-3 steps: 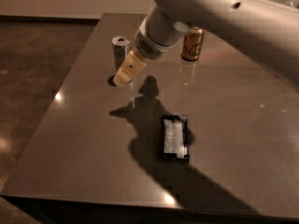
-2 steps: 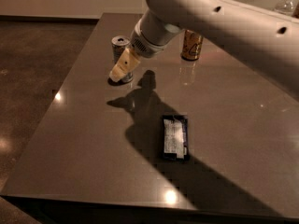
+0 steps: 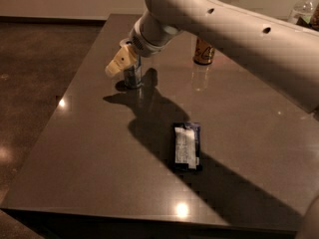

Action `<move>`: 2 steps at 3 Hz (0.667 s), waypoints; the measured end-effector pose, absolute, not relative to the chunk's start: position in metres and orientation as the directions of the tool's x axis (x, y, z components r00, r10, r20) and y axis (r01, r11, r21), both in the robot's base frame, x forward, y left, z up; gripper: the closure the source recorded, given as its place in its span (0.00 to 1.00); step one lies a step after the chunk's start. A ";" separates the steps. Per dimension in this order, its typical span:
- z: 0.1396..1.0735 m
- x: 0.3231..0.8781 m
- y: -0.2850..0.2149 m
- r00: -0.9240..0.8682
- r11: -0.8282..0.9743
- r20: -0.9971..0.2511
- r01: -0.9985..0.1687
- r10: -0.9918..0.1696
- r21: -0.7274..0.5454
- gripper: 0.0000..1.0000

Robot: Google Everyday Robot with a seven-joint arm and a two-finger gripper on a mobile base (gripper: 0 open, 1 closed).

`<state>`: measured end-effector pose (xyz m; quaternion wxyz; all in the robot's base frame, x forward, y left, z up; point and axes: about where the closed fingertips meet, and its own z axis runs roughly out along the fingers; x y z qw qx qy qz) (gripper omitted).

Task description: Knock redbull can over

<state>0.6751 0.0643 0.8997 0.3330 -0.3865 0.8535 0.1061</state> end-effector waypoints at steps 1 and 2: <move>0.906 0.677 0.071 -0.469 0.674 -0.672 -0.736 -0.573 -0.060 0.18; 0.914 0.675 0.069 -0.454 0.651 -0.685 -0.758 -0.570 -0.039 0.43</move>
Offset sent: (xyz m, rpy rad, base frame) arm -0.0037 -0.0024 0.0290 0.0909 -0.0008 0.0884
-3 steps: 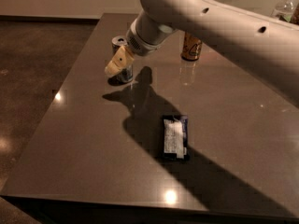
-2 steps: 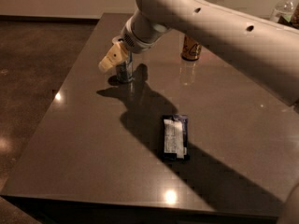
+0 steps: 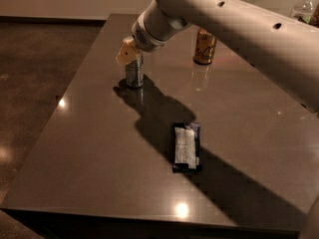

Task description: Knock redbull can over

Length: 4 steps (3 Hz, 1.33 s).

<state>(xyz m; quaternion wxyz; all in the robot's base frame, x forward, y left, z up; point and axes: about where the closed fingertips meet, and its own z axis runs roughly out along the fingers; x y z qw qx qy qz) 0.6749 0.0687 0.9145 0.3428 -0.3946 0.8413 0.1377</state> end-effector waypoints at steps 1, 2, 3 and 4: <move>0.927 0.671 0.058 -0.436 0.620 -0.690 -0.784 -0.577 -0.023 0.64; 0.943 0.673 0.047 -0.416 0.586 -0.677 -0.810 -0.608 -0.028 0.87; 0.960 0.673 0.011 -0.419 0.544 -0.569 -0.837 -0.707 -0.060 1.00; 0.962 0.657 -0.024 -0.406 0.507 -0.464 -0.855 -0.787 -0.111 1.00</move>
Offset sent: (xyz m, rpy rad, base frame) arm -0.0102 -0.0647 0.0611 -0.1173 0.1070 0.1564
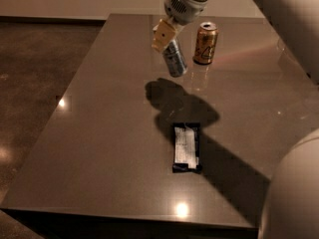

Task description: Knock redbull can over

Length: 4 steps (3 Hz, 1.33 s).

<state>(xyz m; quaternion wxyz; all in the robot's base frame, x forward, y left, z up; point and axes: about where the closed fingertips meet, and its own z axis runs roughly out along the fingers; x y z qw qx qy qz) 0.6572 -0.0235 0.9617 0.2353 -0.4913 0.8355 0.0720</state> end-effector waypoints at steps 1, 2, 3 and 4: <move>0.954 0.637 -0.046 -0.369 0.448 -0.363 -0.879 -0.855 -0.162 1.00; 0.937 0.614 -0.057 -0.308 0.359 -0.255 -0.915 -0.916 -0.186 1.00; 0.920 0.594 -0.056 -0.220 0.247 -0.158 -0.952 -0.963 -0.179 0.88; 0.907 0.578 -0.050 -0.118 0.129 -0.071 -0.977 -0.990 -0.168 0.63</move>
Offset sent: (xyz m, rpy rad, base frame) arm -0.0770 -0.0493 -0.0463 -0.3862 0.0748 0.2431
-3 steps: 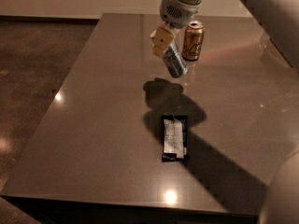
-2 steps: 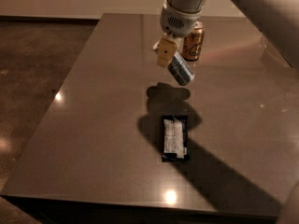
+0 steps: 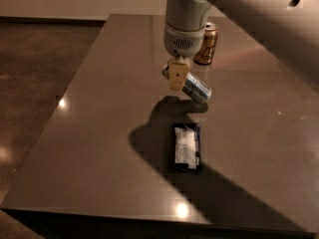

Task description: Knock redbull can over

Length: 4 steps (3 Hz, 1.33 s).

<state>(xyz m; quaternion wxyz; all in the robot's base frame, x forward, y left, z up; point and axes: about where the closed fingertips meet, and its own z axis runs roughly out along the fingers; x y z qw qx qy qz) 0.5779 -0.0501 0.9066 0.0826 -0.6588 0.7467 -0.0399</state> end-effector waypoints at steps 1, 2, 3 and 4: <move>0.892 0.563 -0.045 -0.018 0.017 0.005 -0.990 -1.000 -0.141 0.32; 0.881 0.552 -0.042 0.047 -0.052 0.043 -0.993 -0.998 -0.109 0.09; 0.870 0.536 -0.035 0.123 -0.127 0.064 -0.990 -0.990 -0.068 0.00; 0.869 0.538 -0.033 0.128 -0.132 0.057 -0.988 -0.990 -0.079 0.00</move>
Offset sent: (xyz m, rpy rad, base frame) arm -0.0482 0.0047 -0.0380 -0.1829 0.1399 0.2435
